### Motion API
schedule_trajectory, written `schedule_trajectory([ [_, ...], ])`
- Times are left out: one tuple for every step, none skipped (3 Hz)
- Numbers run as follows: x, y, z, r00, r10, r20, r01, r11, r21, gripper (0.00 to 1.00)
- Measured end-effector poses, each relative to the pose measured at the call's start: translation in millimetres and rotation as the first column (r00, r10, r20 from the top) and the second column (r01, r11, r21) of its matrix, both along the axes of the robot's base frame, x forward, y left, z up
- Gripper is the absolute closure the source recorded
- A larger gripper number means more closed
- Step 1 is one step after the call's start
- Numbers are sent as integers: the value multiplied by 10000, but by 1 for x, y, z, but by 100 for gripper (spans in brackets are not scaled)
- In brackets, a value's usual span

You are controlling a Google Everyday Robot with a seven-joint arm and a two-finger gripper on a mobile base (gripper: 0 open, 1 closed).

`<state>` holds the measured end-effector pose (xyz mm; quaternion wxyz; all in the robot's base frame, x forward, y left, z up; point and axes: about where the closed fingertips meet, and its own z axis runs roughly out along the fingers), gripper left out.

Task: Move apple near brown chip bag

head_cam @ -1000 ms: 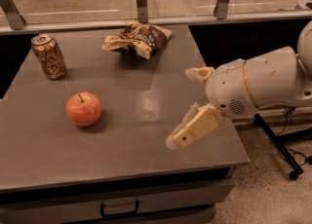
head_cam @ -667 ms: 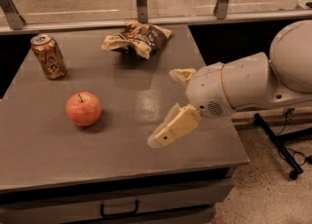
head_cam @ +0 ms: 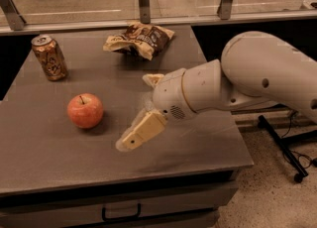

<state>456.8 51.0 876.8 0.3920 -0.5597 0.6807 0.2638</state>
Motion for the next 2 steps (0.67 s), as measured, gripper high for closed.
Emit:
schedule_trajectory([
  [3, 29, -10, 9998, -162, 71, 162, 9999, -48, 0],
  [9, 56, -17, 9995, -261, 200, 260, 9996, 63, 0],
])
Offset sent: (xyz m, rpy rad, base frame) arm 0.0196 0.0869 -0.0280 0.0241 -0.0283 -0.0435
